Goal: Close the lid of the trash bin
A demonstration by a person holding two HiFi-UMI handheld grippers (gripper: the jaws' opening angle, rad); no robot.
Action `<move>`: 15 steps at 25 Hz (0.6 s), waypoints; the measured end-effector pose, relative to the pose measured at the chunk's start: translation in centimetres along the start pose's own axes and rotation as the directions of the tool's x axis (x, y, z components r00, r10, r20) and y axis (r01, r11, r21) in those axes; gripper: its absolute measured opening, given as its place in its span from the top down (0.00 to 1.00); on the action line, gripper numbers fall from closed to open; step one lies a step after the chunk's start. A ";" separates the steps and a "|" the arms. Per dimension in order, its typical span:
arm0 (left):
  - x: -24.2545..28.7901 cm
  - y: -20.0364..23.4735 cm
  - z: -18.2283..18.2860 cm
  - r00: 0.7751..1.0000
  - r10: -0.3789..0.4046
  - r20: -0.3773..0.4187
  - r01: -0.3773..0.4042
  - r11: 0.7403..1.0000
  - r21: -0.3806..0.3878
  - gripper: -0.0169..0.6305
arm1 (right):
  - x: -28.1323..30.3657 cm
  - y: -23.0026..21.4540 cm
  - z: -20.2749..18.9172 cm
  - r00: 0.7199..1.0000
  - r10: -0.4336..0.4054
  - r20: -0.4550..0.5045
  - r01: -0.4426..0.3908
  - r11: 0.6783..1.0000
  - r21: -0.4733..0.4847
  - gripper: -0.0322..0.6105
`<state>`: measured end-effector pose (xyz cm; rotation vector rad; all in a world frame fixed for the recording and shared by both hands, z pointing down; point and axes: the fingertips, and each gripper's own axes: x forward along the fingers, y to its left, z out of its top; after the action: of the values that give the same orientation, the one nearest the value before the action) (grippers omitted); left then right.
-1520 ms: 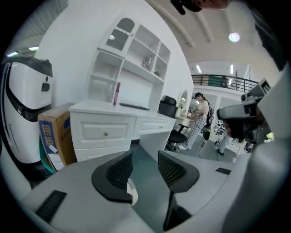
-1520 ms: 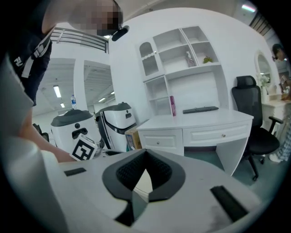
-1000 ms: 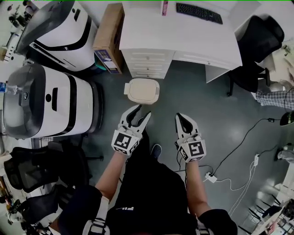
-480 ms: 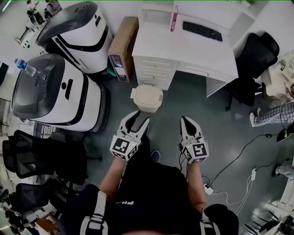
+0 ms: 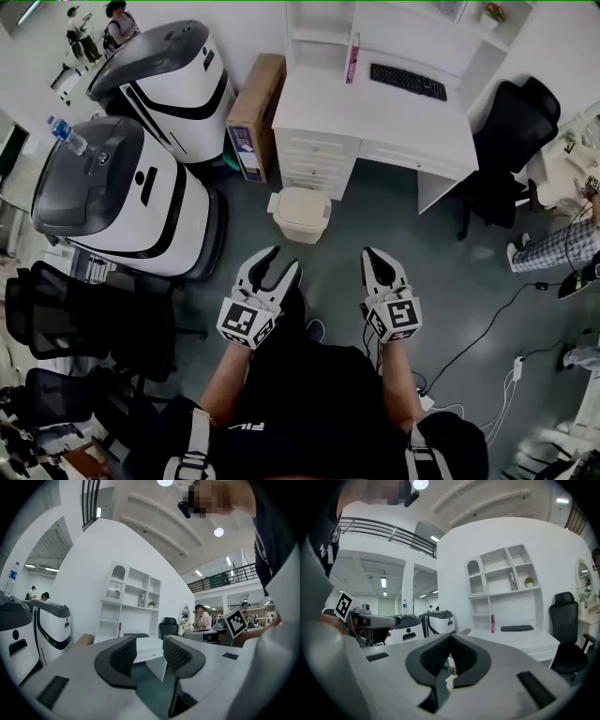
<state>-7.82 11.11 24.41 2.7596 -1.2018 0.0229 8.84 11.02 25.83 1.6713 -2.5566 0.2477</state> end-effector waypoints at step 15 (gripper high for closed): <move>-1.1 -1.1 2.2 1.000 -0.014 0.007 0.014 1.000 0.016 0.69 | -1.3 2.0 2.7 0.998 -0.009 0.062 0.011 1.000 -0.029 0.94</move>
<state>-7.86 12.31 22.03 2.7845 -1.1889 0.0212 7.63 12.50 22.81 1.7073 -2.5815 0.1595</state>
